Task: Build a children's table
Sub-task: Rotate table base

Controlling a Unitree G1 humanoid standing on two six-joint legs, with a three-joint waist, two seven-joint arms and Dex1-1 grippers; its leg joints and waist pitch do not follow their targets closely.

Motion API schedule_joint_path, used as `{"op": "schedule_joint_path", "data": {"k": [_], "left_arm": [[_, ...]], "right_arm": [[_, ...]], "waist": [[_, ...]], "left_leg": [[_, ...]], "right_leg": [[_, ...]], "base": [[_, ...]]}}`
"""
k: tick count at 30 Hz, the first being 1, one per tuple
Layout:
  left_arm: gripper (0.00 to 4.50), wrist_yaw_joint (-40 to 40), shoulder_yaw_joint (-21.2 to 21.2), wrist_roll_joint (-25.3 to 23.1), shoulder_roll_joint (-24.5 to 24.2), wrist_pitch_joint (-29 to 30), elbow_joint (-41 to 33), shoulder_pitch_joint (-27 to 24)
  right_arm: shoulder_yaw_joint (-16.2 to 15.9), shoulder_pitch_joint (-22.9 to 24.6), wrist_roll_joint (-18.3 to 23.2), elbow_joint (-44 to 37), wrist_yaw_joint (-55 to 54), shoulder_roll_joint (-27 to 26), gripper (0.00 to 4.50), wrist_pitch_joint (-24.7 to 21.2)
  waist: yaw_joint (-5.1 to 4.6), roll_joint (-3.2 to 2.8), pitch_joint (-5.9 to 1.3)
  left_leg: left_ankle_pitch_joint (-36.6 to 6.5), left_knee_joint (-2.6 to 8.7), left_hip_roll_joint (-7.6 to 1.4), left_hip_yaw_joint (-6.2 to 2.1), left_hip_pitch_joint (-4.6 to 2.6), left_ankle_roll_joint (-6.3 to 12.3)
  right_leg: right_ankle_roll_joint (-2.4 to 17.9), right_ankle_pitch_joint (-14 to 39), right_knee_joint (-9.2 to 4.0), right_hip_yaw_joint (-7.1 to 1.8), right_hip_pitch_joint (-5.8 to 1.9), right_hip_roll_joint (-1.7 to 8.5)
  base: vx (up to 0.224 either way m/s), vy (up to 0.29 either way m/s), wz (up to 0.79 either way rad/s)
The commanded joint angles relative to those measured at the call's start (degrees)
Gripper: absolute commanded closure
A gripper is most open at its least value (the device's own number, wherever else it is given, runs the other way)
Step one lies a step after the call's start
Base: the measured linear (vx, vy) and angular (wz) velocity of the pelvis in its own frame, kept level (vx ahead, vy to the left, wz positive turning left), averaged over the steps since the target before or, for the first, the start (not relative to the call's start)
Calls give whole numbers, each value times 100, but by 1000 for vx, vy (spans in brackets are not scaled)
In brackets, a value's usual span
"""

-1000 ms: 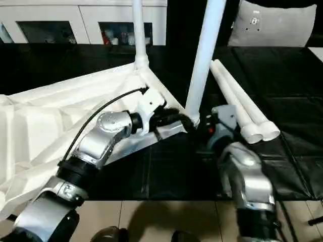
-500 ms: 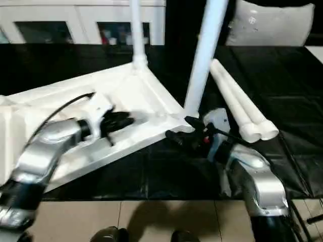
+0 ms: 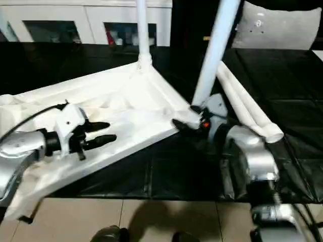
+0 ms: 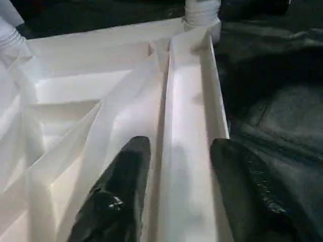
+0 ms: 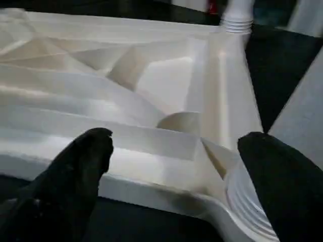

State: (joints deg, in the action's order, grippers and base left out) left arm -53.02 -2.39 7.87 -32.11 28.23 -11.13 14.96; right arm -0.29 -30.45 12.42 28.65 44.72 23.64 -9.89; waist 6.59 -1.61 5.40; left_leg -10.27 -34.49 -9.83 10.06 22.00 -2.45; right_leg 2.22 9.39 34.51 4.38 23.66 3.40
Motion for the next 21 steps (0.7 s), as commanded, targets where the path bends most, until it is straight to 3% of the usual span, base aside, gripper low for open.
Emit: {"op": "schedule_joint_path", "data": {"k": [1,5,7,9,13,15,17,18,19,20,21], "left_arm": [[201,-2,33,71,-91,42,-145,-53],[174,95,-31,-3,-71,23,-68,63],[152,223,-53,-96,-51,29,-32,110],[142,390,-56,-206,-54,32,23,140],[101,883,28,-531,-145,44,289,196],[88,970,42,-582,-172,109,338,219],[75,1079,3,-733,-277,313,457,271],[64,1129,-26,-815,-332,396,501,286],[64,1184,-58,-912,-391,449,553,298],[102,1238,-95,-998,-444,510,602,312],[102,1283,-130,-1073,-484,537,639,326]], "right_arm": [[296,-222,-144,554,-265,66,0,250],[501,-739,-283,1715,-1039,-14,0,887],[496,-836,-355,1930,-1237,-60,0,1037],[475,-851,-330,1946,-1223,-129,0,1088],[312,-431,-204,1156,-760,-298,0,954],[240,-324,-199,993,-682,-297,0,919],[45,6,-144,358,-530,-260,0,573],[-50,161,-121,61,-467,-228,0,407],[-145,321,-115,-244,-432,-180,0,212],[-202,453,-148,-494,-437,-133,0,12],[-233,544,-209,-655,-477,-93,0,-111]], "waist": [[-19,-10,-466],[-2,-19,-479],[4,44,-488],[-2,22,-504],[-37,53,-507],[-52,39,-491],[-63,36,-467],[-51,-40,-452],[-59,-7,-449],[-62,-22,-448],[-66,-22,-452]], "left_leg": [[-1144,398,-321,-128,-116,215],[-1177,375,-315,-112,-142,150],[-1069,377,-313,-109,-108,183],[-953,366,-311,-114,-87,234],[-874,352,-291,-120,-45,384],[-883,350,-288,-113,-57,386],[-985,364,-288,-113,-77,376],[-1100,378,-309,-134,-97,350],[-1184,394,-302,-130,-104,328],[-1219,400,-312,-144,-109,310],[-1257,404,-305,-145,-113,279]], "right_leg": [[1101,1800,-422,-303,-291,509],[1156,1775,-422,-306,-275,509],[1152,1602,-390,-303,-308,503],[1174,1414,-351,-297,-316,495],[1032,1446,-348,-299,-345,495],[1028,1569,-373,-301,-318,492],[983,1758,-396,-298,-301,459],[947,1880,-399,-304,-265,470],[884,1914,-424,-298,-275,439],[896,1900,-410,-305,-267,450],[896,1916,-417,-305,-266,452]], "base": [[0,0,0],[0,0,0],[0,0,0],[0,0,0],[0,0,0],[0,0,0],[0,0,0],[0,0,0],[0,0,0],[0,0,0],[0,0,0]]}}
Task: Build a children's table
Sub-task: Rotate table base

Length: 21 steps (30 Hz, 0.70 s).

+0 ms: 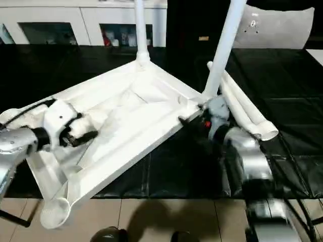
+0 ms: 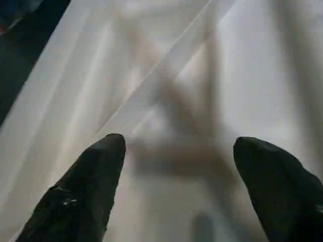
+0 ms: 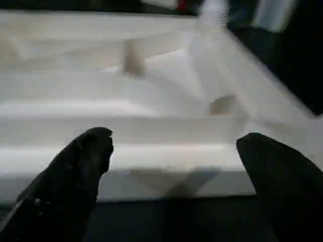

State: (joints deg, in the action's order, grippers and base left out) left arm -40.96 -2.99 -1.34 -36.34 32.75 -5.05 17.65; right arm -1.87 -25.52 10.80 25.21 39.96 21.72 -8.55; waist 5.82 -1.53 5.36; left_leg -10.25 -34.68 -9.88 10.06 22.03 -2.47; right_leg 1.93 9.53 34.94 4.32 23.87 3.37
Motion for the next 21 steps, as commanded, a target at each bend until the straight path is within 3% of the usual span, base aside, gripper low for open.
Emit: {"op": "schedule_joint_path", "data": {"k": [1,6,7,11,17,21], "left_arm": [[101,127,-101,-212,-89,143,70,76],[150,294,-302,-449,-83,-52,461,251],[150,296,-348,-471,-60,-115,539,290],[189,338,-604,-623,53,-334,1015,487],[234,205,-1041,-926,56,-583,1708,786],[252,-340,-1207,-724,43,-673,1724,838]], "right_arm": [[-76,140,-127,-474,-57,124,0,-379],[-164,406,-357,-957,-287,215,0,-929],[-176,419,-377,-988,-343,213,0,-1011],[-316,467,-524,-1161,-611,202,0,-1446],[-489,355,-712,-870,-770,-76,0,-1510],[-571,170,-784,-507,-882,-279,0,-1396]], "waist": [[10,-23,-444],[34,-19,-436],[30,21,-446],[48,-7,-460],[55,-23,-492],[58,-39,-497]], "left_leg": [[-1292,429,-300,-150,-117,257],[-1344,430,-292,-152,-119,190],[-1322,425,-282,-144,-121,194],[-1185,418,-291,-154,-105,177],[-1173,411,-286,-156,-113,134],[-1192,411,-309,-159,-119,82]], "right_leg": [[933,1966,-473,-301,-289,471],[863,2085,-498,-314,-281,487],[841,2094,-499,-315,-281,482],[871,1917,-476,-314,-291,492],[884,1763,-461,-319,-292,505],[1011,1656,-452,-325,-302,537]], "base": [[0,0,0],[0,0,0],[0,0,0],[0,0,0],[0,0,0],[0,0,0]]}}
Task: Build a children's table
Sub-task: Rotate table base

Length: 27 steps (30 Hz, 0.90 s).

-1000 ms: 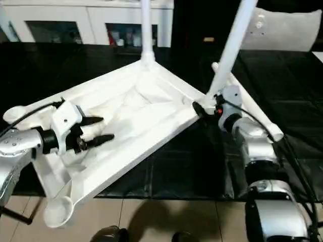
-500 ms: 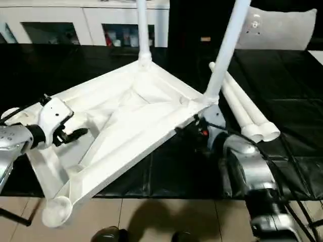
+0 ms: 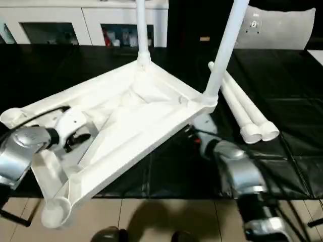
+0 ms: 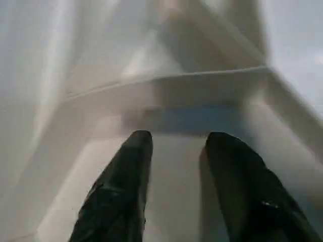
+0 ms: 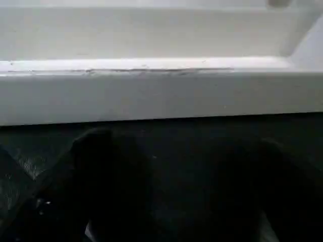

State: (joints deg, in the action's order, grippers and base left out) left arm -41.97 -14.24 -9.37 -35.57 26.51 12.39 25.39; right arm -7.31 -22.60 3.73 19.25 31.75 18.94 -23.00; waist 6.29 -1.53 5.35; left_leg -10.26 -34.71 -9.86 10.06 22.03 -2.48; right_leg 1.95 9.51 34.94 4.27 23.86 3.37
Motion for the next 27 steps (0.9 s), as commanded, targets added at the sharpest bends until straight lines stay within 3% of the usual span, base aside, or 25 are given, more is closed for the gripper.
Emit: {"op": "schedule_joint_path", "data": {"k": [1,5,14,17,19,23,27], "left_arm": [[278,-507,-114,232,-33,-52,-111,48],[304,-1268,-269,652,-19,-118,-391,-34],[379,-2157,-587,1241,260,-219,-677,-57],[385,-2197,-584,1254,455,-331,-572,33],[421,-1996,-549,1200,726,-492,-282,196],[443,-1882,-575,1227,1021,-631,-13,359],[443,-1421,-546,1049,1400,-861,502,597]], "right_arm": [[-58,-202,-93,230,-98,-88,0,105],[-108,-423,-82,532,-236,-324,0,233],[-63,-730,-205,866,-486,-566,0,485],[-38,-806,-265,1010,-536,-566,0,615],[2,-840,-319,1103,-564,-532,0,715],[84,-838,-359,1084,-634,-440,0,798],[310,-892,-275,1076,-715,-294,0,1089]], "waist": [[14,-36,-494],[3,-38,-486],[-77,-10,-478],[-92,11,-496],[-82,16,-516],[-88,29,-537],[-75,50,-547]], "left_leg": [[-1172,416,-310,-159,-115,70],[-1231,424,-315,-151,-125,16],[-1326,438,-315,-148,-131,-42],[-1164,420,-301,-135,-113,-23],[-1013,398,-295,-123,-111,25],[-801,381,-284,-118,-80,133],[-709,357,-275,-101,-78,221]], "right_leg": [[1044,1617,-447,-325,-302,548],[1074,1600,-432,-330,-301,538],[1049,1878,-453,-344,-316,563],[1091,1660,-424,-342,-337,542],[1093,1468,-405,-345,-348,543],[1072,1275,-386,-336,-375,532],[1096,1164,-389,-324,-375,517]], "base": [[0,0,0],[0,0,0],[0,0,0],[0,0,0],[0,0,0],[0,0,0],[0,0,0]]}}
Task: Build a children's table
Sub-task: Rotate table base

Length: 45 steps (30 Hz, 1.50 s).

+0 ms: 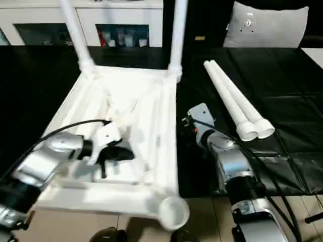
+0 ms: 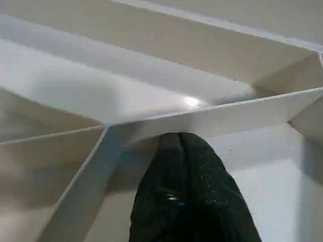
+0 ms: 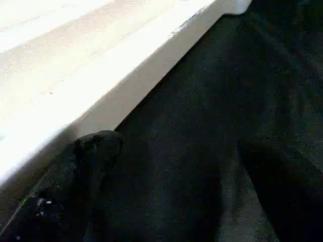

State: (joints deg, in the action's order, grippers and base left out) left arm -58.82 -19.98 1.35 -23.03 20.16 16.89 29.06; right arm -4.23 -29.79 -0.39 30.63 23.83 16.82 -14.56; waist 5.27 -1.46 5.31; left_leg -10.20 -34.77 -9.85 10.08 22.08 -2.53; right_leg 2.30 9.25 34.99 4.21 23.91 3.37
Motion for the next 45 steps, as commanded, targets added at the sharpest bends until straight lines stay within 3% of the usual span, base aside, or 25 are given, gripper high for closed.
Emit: {"op": "schedule_joint_path", "data": {"k": [1,3,4,5,6,7,11,12,15,19,23,26,29,31,32,34,35,39,43,45], "left_arm": [[443,627,86,-159,288,-359,371,375],[443,993,137,-297,399,-491,677,523],[443,1288,208,-390,499,-601,947,651],[443,1810,382,-467,689,-778,1406,866],[443,1810,382,-467,689,-778,1406,866],[443,1944,423,-481,741,-834,1529,923],[443,2332,480,-533,864,-1053,1877,1043],[443,2853,590,-546,1046,-1443,2337,1149],[443,2899,674,-464,1128,-1640,2411,1130],[443,2315,839,-103,1143,-1786,1868,867],[443,1967,891,218,975,-1773,1132,550],[443,1984,966,350,923,-1677,739,397],[443,1990,977,435,827,-1558,-264,-93],[443,2035,972,369,768,-1384,-831,-414],[443,2073,953,310,745,-1321,-995,-530],[443,1998,878,349,684,-1289,-1288,-740],[443,1793,689,343,538,-1348,-1638,-966],[427,1282,286,382,198,-1165,-2100,-1188],[399,931,-120,96,-46,-798,-2313,-1255],[381,966,-232,-121,-94,-857,-2231,-1222]], "right_arm": [[86,-207,186,-113,110,-22,0,261],[136,-234,157,-174,56,49,0,296],[168,-254,113,-218,24,110,0,340],[254,-276,103,-282,8,202,0,429],[254,-276,103,-282,8,202,0,429],[291,-281,99,-321,-21,226,0,414],[332,-261,27,-525,-171,300,0,287],[367,-134,8,-1041,-202,380,0,-192],[351,24,90,-1423,22,442,0,-394],[304,389,381,-2059,537,672,0,-588],[541,669,686,-2616,526,698,0,-938],[627,775,696,-2826,456,679,0,-1074],[676,1091,792,-3331,384,559,0,-1241],[655,1322,861,-3673,326,481,0,-1303],[638,1422,873,-3791,300,459,0,-1300],[619,1583,895,-3956,257,429,0,-1309],[624,1725,854,-4019,193,434,0,-1321],[654,1839,723,-4020,113,491,0,-1426],[769,1747,729,-3965,-111,410,0,-1650],[743,1756,726,-3974,-156,410,0,-1679]], "waist": [[20,59,-528],[30,66,-517],[37,73,-516],[11,103,-493],[23,97,-513],[40,101,-519],[41,125,-540],[37,134,-542],[58,129,-547],[84,135,-524],[110,115,-515],[104,112,-484],[86,140,-438],[86,139,-473],[61,185,-465],[51,167,-436],[33,198,-425],[6,177,-398],[-44,238,-409],[-44,227,-421]], "left_leg": [[-747,364,-271,-94,-79,251],[-950,364,-258,-98,-110,222],[-958,376,-280,-120,-87,214],[-990,380,-270,-106,-77,223],[-1042,354,-245,-95,-125,209],[-945,366,-267,-116,-91,238],[-766,353,-255,-116,-62,304],[-709,345,-236,-106,-60,342],[-674,341,-244,-114,-51,446],[-721,344,-276,-108,-68,502],[-820,362,-314,-119,-80,475],[-1061,378,-312,-111,-108,345],[-1186,405,-315,-119,-101,280],[-1043,408,-340,-132,-87,279],[-1003,410,-335,-119,-75,320],[-1124,422,-318,-116,-88,307],[-1187,421,-306,-108,-95,296],[-1521,461,-308,-135,-129,151],[-1635,463,-287,-150,-136,50],[-1574,456,-281,-148,-134,53]], "right_leg": [[1043,1266,-422,-319,-372,515],[880,1710,-471,-299,-362,500],[856,1801,-466,-294,-383,535],[796,1893,-496,-290,-365,503],[735,1965,-510,-287,-354,495],[756,1946,-494,-291,-376,530],[767,1694,-457,-288,-386,511],[772,1583,-460,-284,-386,485],[784,1450,-445,-282,-397,503],[858,1509,-463,-296,-374,528],[920,1567,-443,-295,-345,529],[809,2044,-502,-294,-313,528],[615,2414,-546,-296,-292,530],[605,2149,-495,-313,-311,537],[618,2024,-490,-313,-294,508],[517,2370,-536,-309,-272,517],[469,2512,-561,-304,-258,508],[239,3015,-622,-311,-211,506],[139,3178,-631,-314,-219,513],[96,3154,-638,-318,-217,507]], "base": [[0,0,0],[0,0,0],[0,0,0],[0,0,0],[0,0,0],[0,0,0],[0,0,0],[0,0,0],[0,0,0],[0,0,0],[0,0,0],[0,0,0],[0,0,0],[0,0,0],[0,0,0],[0,0,0],[0,0,0],[0,0,0],[0,0,0],[0,0,0]]}}
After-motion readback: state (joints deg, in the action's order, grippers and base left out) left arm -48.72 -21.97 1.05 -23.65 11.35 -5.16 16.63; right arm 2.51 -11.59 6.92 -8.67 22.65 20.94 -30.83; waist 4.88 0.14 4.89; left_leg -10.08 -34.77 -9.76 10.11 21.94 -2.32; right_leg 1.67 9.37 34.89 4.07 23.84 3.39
